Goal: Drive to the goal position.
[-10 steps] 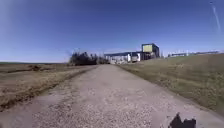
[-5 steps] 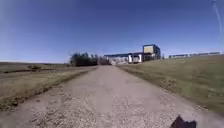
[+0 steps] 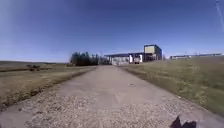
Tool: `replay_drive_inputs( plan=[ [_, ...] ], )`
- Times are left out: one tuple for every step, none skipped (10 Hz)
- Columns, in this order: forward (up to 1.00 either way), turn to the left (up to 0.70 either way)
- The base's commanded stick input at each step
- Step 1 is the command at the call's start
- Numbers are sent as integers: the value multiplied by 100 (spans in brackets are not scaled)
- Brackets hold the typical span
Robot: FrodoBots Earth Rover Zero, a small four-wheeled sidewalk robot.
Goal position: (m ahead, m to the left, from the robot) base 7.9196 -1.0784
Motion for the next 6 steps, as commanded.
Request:
replay_drive_inputs(
  plan=[
    [100, 0],
    [100, 0],
    [100, 0],
    [100, 0],
    [100, 0],
    [100, 0]
  ],
)
